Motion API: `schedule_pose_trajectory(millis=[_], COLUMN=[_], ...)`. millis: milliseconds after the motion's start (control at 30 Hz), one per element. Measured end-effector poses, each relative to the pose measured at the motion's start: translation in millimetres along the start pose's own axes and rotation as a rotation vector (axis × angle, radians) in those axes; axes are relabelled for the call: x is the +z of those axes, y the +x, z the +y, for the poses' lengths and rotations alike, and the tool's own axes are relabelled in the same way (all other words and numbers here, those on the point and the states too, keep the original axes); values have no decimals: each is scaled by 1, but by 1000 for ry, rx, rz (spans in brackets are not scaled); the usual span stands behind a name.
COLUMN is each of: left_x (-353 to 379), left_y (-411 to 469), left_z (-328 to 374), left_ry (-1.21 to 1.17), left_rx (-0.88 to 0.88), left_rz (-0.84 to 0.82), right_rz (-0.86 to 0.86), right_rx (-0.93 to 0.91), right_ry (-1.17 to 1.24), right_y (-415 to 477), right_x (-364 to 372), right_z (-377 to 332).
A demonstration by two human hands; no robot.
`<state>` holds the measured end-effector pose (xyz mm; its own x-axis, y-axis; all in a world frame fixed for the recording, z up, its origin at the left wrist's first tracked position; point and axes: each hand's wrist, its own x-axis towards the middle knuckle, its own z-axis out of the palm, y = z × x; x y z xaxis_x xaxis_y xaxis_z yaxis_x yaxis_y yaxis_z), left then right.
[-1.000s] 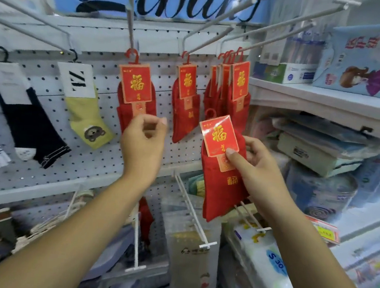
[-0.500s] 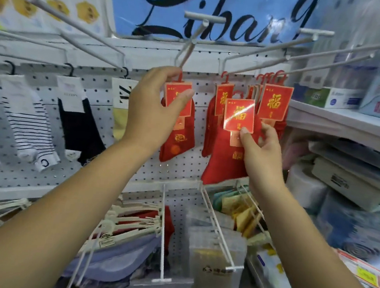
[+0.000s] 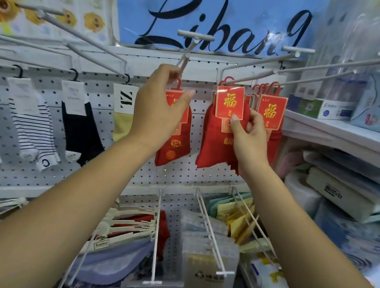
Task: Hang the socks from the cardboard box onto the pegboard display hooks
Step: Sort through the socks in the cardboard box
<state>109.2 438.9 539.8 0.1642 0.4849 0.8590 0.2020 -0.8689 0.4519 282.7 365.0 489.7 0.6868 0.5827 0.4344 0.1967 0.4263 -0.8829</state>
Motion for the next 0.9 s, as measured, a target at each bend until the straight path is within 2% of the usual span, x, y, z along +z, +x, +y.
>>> schedule_pose_trajectory(millis=[167,333,467,567,700,900], left_x=[-8,-10,-14,-23,-45,-98], left_y=[0,-3,-11,-24,-59,-138], left_z=[-3,-3,-4,-11,-21,-32], left_ry=[8,19,-24,31,57,114], left_rx=[5,-5,-44,-64,-88,-90], left_rz=[-76,-112,-187,-212,-290,-498], right_rz=[-30,19,9,-47,-52,-74], right_rx=[29,88,249,345,334,94], right_ry=[-58,-100,-195,-227,-344,-516], right_y=[3,-1,-14,-31,-62,-152], right_x=[1,-2,-11,-22,-31,-40], right_z=[6,18,31,40,42,7])
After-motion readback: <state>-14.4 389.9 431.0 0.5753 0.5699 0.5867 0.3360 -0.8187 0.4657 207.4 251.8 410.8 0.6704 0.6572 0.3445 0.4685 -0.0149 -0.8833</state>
